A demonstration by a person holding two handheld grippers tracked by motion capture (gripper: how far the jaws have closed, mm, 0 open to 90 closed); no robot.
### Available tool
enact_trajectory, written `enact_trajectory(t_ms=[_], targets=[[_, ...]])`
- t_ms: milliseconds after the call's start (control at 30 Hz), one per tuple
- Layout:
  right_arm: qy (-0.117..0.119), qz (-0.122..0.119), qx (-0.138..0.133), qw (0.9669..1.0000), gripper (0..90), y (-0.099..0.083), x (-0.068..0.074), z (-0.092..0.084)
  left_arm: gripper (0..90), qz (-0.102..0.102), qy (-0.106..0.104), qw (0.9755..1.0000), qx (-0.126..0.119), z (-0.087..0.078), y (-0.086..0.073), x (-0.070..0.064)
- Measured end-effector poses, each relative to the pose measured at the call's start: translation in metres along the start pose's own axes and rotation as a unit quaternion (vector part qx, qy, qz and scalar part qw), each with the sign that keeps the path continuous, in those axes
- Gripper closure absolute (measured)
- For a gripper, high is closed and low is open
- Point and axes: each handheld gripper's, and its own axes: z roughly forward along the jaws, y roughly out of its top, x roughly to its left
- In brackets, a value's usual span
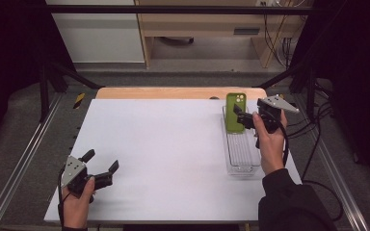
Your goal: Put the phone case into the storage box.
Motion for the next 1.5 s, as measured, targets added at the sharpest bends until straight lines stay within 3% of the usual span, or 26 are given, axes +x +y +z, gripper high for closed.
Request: enact_trajectory(t_ms=[133,267,600,900,1133,1433,1500], targets=[[0.000,-0.002,0.010,0.9999,6.6,-0.002,-0.002,-0.003,1.7,0.005,-0.005,1.0000,-0.001,-0.002,0.002,0.003],[0.002,0.003,0.008,1.0000,6.1,-0.005,-0.004,-0.009,1.7,-0.002,-0.001,1.0000,-0.001,-0.005,0.000,0.006],[0.001,0.010,0.006,0.9999,6.4,-0.010,-0.013,-0.021,1.7,0.000,-0.006,1.0000,0.004,-0.009,-0.003,0.002],[0.003,0.011,-0.010,0.9999,5.3,-0.005,-0.016,-0.043,1.6,0.003,-0.006,1.0000,0.004,-0.017,-0.005,0.001],[0.008,0.025,-0.025,0.9993,5.1,-0.003,-0.022,-0.056,1.5,0.001,-0.001,1.0000,0.003,-0.018,-0.005,0.002],[0.004,0.011,-0.032,0.9994,4.2,-0.002,-0.023,-0.070,1.6,-0.001,0.000,1.0000,0.000,-0.019,-0.005,0.004],[0.012,0.012,-0.033,0.9993,3.9,-0.003,-0.024,-0.072,2.4,0.001,-0.007,1.0000,0.001,-0.019,-0.005,0.004]])
